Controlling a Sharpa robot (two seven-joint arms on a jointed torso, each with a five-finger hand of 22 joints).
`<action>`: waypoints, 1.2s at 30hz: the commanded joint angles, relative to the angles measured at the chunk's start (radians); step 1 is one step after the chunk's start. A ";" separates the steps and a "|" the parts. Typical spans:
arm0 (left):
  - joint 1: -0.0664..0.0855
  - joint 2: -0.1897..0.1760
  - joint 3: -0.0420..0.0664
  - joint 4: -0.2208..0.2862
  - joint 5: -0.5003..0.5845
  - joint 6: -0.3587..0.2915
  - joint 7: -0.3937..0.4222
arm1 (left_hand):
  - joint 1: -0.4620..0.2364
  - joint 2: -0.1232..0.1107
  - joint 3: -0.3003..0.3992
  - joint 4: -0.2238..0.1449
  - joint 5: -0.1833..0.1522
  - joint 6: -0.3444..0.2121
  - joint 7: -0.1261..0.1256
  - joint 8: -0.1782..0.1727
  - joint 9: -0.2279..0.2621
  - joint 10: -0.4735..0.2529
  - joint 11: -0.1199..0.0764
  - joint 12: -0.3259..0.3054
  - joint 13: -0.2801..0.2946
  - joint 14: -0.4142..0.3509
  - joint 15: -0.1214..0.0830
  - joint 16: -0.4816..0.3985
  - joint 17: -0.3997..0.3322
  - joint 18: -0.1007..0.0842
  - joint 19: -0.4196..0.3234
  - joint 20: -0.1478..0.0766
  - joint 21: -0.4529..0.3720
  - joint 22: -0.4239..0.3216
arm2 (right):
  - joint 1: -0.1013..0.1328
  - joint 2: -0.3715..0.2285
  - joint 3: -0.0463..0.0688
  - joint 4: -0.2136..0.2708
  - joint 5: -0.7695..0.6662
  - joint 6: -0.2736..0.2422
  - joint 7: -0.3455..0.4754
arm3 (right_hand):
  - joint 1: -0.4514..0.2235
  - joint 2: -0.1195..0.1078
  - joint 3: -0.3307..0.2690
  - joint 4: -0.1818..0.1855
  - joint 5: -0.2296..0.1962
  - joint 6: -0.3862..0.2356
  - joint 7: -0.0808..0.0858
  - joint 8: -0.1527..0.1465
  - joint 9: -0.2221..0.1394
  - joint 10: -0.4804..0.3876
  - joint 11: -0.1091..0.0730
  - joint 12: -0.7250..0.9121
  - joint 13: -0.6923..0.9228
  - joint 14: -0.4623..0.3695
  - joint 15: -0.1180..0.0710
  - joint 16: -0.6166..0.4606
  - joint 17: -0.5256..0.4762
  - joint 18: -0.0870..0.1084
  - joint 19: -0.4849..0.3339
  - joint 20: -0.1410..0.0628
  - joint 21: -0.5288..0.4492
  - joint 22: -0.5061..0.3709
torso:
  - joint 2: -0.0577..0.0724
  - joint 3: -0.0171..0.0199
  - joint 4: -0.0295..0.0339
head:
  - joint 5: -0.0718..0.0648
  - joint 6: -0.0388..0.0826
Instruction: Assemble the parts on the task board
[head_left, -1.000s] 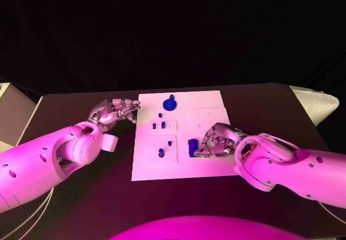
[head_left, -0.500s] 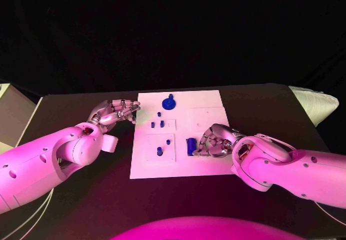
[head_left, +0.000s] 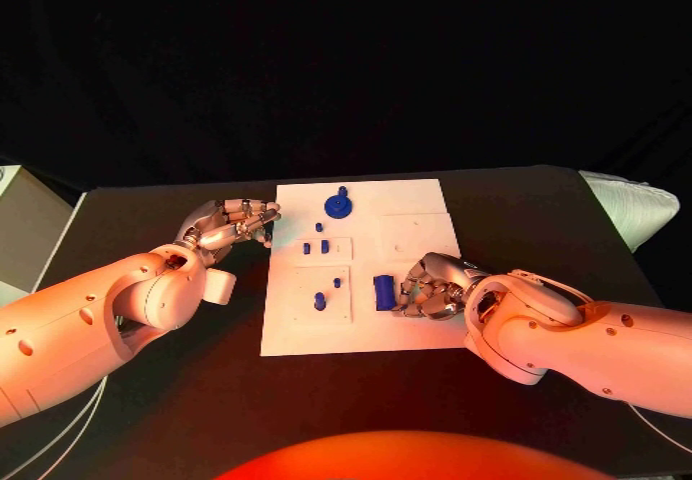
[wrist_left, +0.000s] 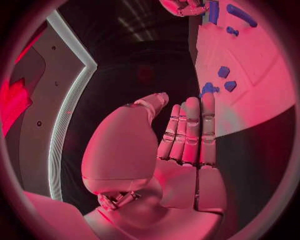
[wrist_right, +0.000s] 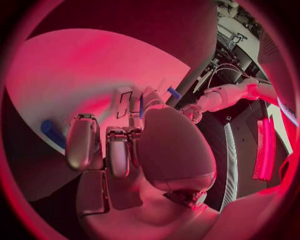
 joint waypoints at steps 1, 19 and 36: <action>-0.001 0.001 0.001 0.003 0.005 0.017 0.003 | 0.006 0.002 -0.002 0.003 0.000 0.002 -0.001 0.006 -0.001 -0.006 -0.002 0.004 0.000 -0.001 0.001 -0.005 -0.001 0.014 0.006 0.001 -0.004 -0.002 | -0.002 0.001 0.000 0.003 0.002 0.018 0.015 | -0.001 -0.009 0.007 0.000 -0.004 -0.003 -0.002 0.006 -0.002 0.104 -0.008 0.002 0.263 0.108 -0.006 0.006 0.263 -0.009 0.006 -0.007 -0.003 0.025 | 0.001 -0.0001 -0.0008 | 0.000 -0.001; -0.002 0.000 0.001 0.002 0.005 0.016 0.004 | 0.008 0.002 -0.002 0.003 0.000 0.002 -0.002 0.006 -0.001 -0.006 -0.002 0.005 0.000 -0.002 0.001 -0.005 -0.001 0.014 0.006 0.000 -0.005 -0.002 | 0.019 -0.109 0.005 0.067 0.108 -0.046 0.169 | -0.054 -0.026 0.023 -0.001 -0.002 -0.070 0.034 -0.041 -0.026 0.104 0.022 0.002 0.263 0.108 0.017 0.006 0.263 -0.007 0.002 0.010 -0.025 0.018 | -0.001 -0.0007 -0.0022 | -0.003 -0.002; -0.003 0.004 0.001 0.010 0.005 0.025 0.011 | 0.008 0.001 -0.004 0.004 0.000 0.001 -0.001 0.006 -0.001 -0.006 -0.002 0.007 0.000 -0.002 0.001 -0.005 -0.002 0.014 0.007 0.001 -0.006 -0.003 | 0.067 -0.260 0.006 -0.011 -0.034 0.021 0.144 | -0.049 -0.025 0.034 0.000 -0.007 -0.078 0.044 -0.066 -0.038 0.104 0.032 0.002 0.263 0.108 0.026 0.006 0.263 -0.011 0.009 0.018 -0.003 0.035 | -0.003 -0.0017 -0.0078 | -0.027 0.006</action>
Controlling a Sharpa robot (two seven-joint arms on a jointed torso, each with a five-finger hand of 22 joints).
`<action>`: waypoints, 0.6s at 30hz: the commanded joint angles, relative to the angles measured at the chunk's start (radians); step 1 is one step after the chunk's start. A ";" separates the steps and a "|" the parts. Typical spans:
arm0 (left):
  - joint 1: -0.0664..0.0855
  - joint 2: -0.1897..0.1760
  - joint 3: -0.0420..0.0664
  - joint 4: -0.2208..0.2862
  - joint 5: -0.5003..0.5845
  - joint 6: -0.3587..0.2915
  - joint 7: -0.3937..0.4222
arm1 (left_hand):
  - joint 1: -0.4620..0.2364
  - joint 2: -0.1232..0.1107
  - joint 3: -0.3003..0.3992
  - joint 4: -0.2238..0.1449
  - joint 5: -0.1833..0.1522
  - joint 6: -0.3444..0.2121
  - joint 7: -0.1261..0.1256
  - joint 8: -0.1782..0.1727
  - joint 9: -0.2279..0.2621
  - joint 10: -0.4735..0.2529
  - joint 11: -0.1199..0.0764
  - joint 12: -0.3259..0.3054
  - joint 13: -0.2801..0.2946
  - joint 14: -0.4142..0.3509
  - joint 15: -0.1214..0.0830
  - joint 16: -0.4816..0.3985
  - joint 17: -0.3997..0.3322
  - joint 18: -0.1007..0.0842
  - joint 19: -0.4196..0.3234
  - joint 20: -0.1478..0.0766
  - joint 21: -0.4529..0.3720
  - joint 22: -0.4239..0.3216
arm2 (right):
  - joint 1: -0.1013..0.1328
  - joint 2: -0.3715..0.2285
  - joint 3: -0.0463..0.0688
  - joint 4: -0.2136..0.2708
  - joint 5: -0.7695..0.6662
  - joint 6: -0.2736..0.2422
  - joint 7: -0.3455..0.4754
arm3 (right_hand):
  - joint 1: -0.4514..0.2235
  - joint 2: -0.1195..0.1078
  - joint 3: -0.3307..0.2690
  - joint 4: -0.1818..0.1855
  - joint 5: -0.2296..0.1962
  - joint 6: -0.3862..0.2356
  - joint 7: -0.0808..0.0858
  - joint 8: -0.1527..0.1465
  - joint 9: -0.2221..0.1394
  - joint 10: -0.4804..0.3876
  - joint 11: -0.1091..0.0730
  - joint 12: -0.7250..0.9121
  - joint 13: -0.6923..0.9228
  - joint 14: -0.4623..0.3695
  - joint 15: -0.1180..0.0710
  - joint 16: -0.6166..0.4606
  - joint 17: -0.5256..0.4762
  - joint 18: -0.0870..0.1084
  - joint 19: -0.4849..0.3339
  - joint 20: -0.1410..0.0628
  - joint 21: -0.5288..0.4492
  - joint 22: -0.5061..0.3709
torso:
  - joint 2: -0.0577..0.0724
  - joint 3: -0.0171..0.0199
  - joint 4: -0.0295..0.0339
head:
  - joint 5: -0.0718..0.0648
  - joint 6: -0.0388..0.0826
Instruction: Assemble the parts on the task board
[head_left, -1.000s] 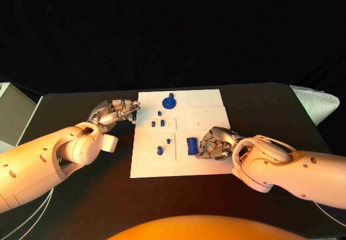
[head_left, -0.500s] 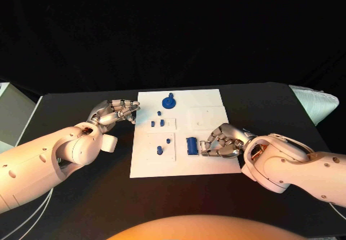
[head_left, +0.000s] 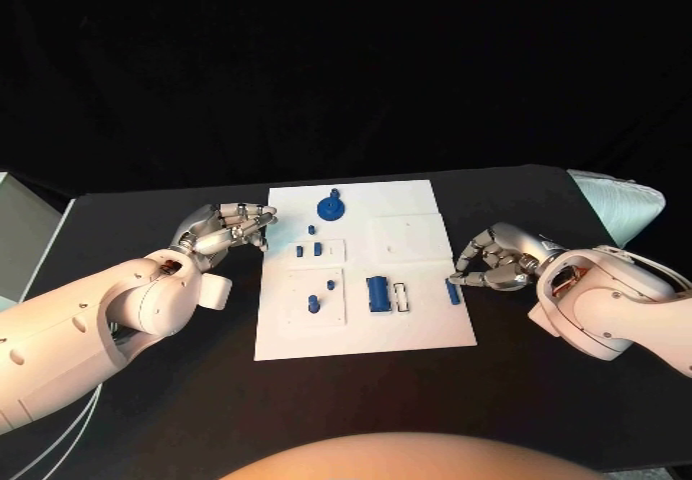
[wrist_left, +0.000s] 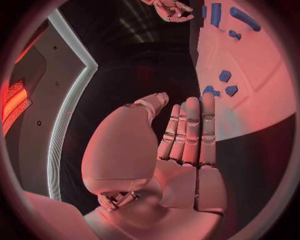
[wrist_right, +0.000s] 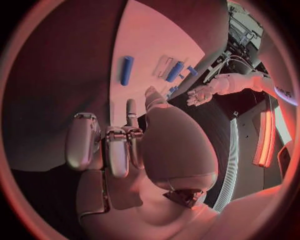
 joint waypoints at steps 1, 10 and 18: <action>-0.001 0.002 0.001 0.006 0.005 0.020 0.012 | 0.008 0.001 -0.005 0.005 0.000 0.001 -0.001 0.006 -0.001 -0.006 -0.002 0.007 0.000 -0.002 0.001 -0.005 -0.001 0.014 0.007 0.001 -0.007 -0.001 | 0.000 -0.008 0.000 -0.009 -0.100 0.039 -0.028 | -0.008 -0.006 0.002 0.003 -0.007 0.002 -0.001 -0.004 -0.002 0.106 0.008 0.002 0.263 0.105 0.008 0.006 0.263 -0.011 0.008 0.009 0.006 0.036 | 0.000 -0.0006 0.0004 | -0.009 0.002; -0.004 0.002 0.001 0.010 0.005 0.021 0.013 | 0.007 0.000 -0.005 0.006 0.000 0.000 -0.001 0.006 -0.001 -0.005 -0.002 0.008 0.000 -0.002 0.001 -0.005 -0.001 0.014 0.007 0.001 -0.007 -0.001 | -0.011 -0.010 -0.001 -0.008 -0.149 0.063 -0.088 | -0.057 -0.018 -0.014 0.004 -0.006 0.032 -0.008 -0.006 -0.004 0.106 0.003 0.002 0.263 0.105 0.005 0.006 0.263 -0.011 0.010 0.010 0.011 0.043 | 0.000 -0.0001 0.0029 | -0.015 0.002; -0.005 0.001 0.001 0.012 0.005 0.020 0.013 | 0.007 0.000 -0.005 0.006 0.000 0.000 -0.001 0.006 -0.001 -0.005 -0.002 0.008 0.000 -0.002 0.001 -0.005 -0.001 0.014 0.007 0.001 -0.007 -0.001 | -0.027 0.007 -0.003 -0.003 -0.158 0.082 -0.115 | -0.085 -0.020 -0.023 0.005 -0.005 0.040 -0.011 -0.007 -0.005 0.106 0.000 0.002 0.263 0.105 0.003 0.006 0.263 -0.011 0.011 0.008 0.012 0.045 | 0.000 -0.0008 0.0016 | -0.013 0.001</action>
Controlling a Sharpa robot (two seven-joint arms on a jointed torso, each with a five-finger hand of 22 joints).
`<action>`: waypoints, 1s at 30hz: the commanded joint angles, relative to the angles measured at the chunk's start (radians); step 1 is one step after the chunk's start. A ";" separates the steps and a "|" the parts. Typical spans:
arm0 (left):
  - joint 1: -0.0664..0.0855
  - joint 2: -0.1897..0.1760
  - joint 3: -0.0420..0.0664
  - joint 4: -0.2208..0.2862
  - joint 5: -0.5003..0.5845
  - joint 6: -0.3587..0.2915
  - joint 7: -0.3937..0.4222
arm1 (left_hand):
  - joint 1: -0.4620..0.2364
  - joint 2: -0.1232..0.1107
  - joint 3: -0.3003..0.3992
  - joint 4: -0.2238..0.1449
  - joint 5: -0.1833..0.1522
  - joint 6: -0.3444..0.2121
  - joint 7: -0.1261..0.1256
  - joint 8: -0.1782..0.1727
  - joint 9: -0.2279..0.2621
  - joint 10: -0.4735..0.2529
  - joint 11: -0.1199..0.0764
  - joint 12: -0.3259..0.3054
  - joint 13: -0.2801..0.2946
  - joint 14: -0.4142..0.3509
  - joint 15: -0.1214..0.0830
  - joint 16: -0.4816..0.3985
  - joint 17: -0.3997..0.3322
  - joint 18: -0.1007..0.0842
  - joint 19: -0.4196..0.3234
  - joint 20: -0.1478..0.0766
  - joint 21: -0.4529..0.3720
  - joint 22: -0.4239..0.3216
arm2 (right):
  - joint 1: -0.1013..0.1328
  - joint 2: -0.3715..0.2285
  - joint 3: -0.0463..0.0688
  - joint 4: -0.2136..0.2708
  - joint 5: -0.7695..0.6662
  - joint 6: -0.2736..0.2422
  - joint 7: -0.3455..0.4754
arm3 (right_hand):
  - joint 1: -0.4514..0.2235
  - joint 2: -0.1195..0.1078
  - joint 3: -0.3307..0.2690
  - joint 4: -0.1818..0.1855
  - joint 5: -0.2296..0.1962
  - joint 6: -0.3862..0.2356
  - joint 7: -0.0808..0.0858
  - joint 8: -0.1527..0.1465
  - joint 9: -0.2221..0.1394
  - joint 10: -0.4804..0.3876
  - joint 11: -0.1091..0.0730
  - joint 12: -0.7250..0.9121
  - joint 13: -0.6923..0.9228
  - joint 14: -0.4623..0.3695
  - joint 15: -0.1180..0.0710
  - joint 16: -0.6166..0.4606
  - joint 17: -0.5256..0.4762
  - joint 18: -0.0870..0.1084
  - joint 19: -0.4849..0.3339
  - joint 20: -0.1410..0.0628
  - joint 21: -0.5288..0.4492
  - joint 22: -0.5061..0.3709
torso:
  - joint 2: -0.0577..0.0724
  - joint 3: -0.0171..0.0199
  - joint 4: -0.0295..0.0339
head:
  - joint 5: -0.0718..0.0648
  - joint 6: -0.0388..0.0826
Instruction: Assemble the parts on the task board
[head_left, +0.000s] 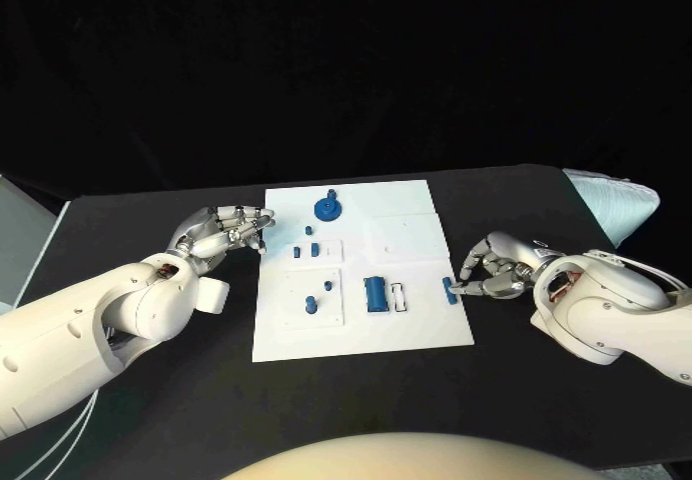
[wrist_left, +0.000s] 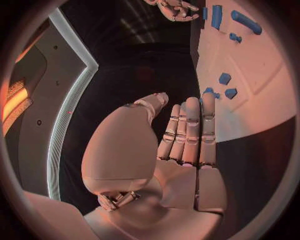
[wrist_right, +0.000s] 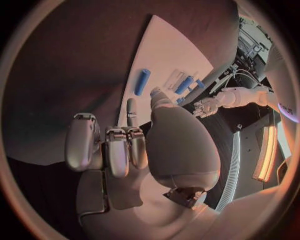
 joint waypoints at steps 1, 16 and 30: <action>0.000 0.001 0.001 0.004 0.005 0.017 0.012 | 0.007 0.001 -0.001 0.002 0.000 0.000 -0.001 0.006 -0.001 -0.005 -0.002 0.003 0.000 -0.002 0.001 -0.005 -0.001 0.014 0.007 0.001 -0.003 -0.001 | -0.005 0.008 -0.001 -0.001 -0.037 0.039 -0.037 | -0.012 0.001 -0.005 0.001 -0.001 0.006 0.001 -0.003 -0.002 0.106 0.000 0.002 0.263 0.106 0.001 0.006 0.263 -0.012 0.011 0.001 0.004 0.045 | 0.000 -0.0006 -0.0004 | -0.001 -0.001; -0.001 0.000 0.001 0.005 0.005 0.016 0.012 | 0.006 0.001 -0.003 0.005 0.000 0.000 -0.001 0.006 -0.002 -0.005 -0.002 0.005 0.000 -0.002 0.001 -0.004 -0.001 0.014 0.007 0.001 -0.004 -0.002 | -0.036 0.077 -0.003 -0.037 -0.065 0.039 -0.068 | -0.018 0.007 -0.004 0.000 0.001 0.016 -0.003 0.000 0.000 0.106 -0.003 0.002 0.263 0.106 -0.001 0.006 0.263 -0.012 0.012 0.000 0.007 0.048 | 0.000 0.0004 0.0017 | 0.006 -0.002; -0.001 -0.005 0.001 0.007 0.007 0.014 0.009 | 0.004 0.002 -0.004 0.007 0.000 -0.001 -0.001 0.006 -0.002 -0.006 -0.002 0.005 0.000 -0.002 0.001 -0.004 -0.001 0.014 0.007 0.001 -0.005 -0.003 | -0.049 0.122 -0.003 -0.078 -0.109 0.076 -0.112 | 0.161 0.056 0.125 -0.035 0.113 0.026 -0.022 -0.006 -0.005 0.106 -0.021 0.002 0.263 0.106 -0.018 0.006 0.263 -0.013 0.015 -0.014 0.010 0.057 | 0.001 -0.0014 0.0007 | 0.015 -0.009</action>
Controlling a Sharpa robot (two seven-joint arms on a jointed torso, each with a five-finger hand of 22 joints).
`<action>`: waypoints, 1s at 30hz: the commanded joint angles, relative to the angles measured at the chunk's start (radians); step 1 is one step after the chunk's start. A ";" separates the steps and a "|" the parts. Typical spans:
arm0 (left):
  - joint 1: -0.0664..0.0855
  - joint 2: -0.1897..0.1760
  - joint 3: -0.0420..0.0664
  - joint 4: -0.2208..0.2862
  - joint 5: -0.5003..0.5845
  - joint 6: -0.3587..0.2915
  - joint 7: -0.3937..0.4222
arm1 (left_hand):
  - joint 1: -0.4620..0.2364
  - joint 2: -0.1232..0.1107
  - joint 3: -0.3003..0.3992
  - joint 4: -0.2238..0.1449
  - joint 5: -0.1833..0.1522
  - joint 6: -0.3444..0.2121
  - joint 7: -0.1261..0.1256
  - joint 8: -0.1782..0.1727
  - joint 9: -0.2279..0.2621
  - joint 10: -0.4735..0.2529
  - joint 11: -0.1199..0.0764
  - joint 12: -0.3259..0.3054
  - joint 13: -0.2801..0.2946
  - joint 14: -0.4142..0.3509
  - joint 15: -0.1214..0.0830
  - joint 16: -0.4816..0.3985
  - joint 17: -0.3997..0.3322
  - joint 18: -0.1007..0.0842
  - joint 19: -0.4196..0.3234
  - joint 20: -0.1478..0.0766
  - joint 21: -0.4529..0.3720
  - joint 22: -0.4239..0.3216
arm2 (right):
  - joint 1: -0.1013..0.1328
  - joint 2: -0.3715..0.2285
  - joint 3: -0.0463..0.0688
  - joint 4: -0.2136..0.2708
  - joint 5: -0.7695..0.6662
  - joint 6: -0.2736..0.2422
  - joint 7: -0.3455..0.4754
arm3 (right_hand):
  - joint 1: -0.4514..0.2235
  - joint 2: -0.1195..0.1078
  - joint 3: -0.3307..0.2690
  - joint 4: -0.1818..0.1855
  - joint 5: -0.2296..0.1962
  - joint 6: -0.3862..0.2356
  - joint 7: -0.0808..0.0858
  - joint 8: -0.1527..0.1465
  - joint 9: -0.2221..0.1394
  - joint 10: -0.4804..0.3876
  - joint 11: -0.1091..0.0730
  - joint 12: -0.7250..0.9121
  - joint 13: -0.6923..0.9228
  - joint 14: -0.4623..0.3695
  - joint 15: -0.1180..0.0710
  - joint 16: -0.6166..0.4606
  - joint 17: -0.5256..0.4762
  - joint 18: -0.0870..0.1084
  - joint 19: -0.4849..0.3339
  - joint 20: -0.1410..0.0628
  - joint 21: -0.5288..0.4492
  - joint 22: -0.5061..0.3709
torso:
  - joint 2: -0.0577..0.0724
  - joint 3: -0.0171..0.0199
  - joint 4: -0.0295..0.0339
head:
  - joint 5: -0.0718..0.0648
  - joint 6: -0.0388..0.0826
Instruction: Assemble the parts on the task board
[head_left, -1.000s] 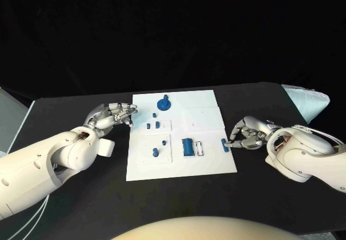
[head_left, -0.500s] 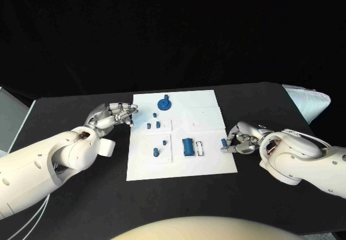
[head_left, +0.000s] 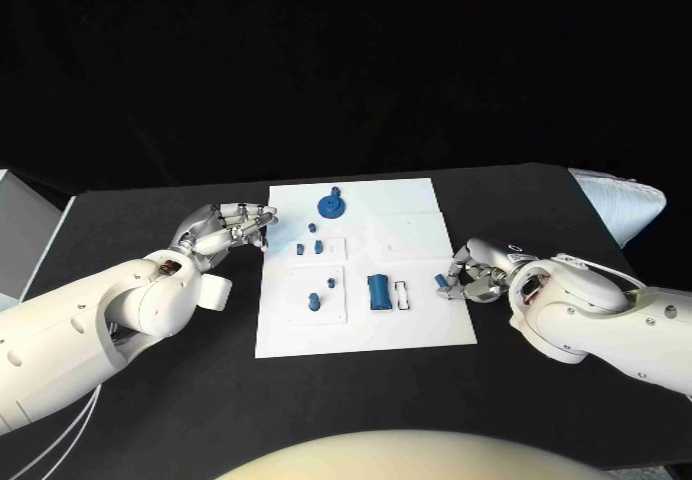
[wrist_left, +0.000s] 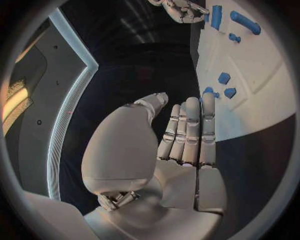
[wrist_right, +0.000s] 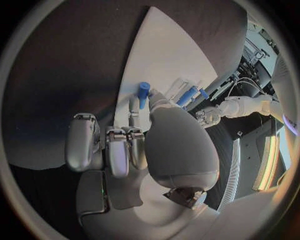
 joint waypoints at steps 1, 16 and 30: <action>0.000 0.000 0.001 0.004 0.006 0.014 0.009 | 0.004 0.002 -0.001 0.005 0.000 -0.001 0.000 0.006 -0.001 -0.006 -0.002 0.005 0.000 -0.002 0.001 -0.004 -0.002 0.014 0.007 0.001 -0.005 -0.001 | -0.014 0.007 -0.009 -0.013 -0.038 0.057 -0.046 | 0.111 0.022 0.090 -0.041 0.021 0.003 -0.013 -0.002 -0.009 0.106 -0.011 0.002 0.263 0.104 -0.011 0.006 0.264 -0.013 0.015 -0.013 0.008 0.059 | 0.000 0.0002 -0.0012 | 0.003 -0.002; 0.000 -0.004 0.001 0.008 0.006 0.014 0.007 | 0.004 0.002 -0.001 0.006 0.000 -0.001 0.000 0.006 -0.001 -0.007 -0.002 0.005 0.000 -0.002 0.002 -0.004 -0.002 0.014 0.007 0.001 -0.006 -0.002 | -0.018 0.020 -0.009 0.017 -0.052 0.011 -0.066 | -0.001 -0.073 0.365 -0.102 0.096 -0.019 -0.009 0.061 0.054 0.106 -0.008 0.002 0.263 0.104 -0.006 0.006 0.264 -0.016 0.019 -0.010 0.019 0.081 | -0.001 0.0001 -0.0018 | 0.005 0.003; 0.000 -0.008 0.001 0.011 0.006 0.013 0.006 | 0.004 0.002 -0.002 0.007 0.001 -0.002 0.000 0.006 -0.002 -0.008 -0.002 0.006 0.000 -0.002 0.002 -0.004 -0.002 0.014 0.008 0.001 -0.007 -0.002 | 0.003 -0.001 -0.003 0.125 0.041 -0.052 -0.047 | -0.080 -0.094 0.388 -0.066 0.114 -0.018 -0.014 0.060 0.056 0.106 -0.012 0.002 0.263 0.104 -0.009 0.006 0.264 -0.019 0.024 -0.013 0.030 0.091 | 0.001 0.0008 -0.0005 | 0.006 0.002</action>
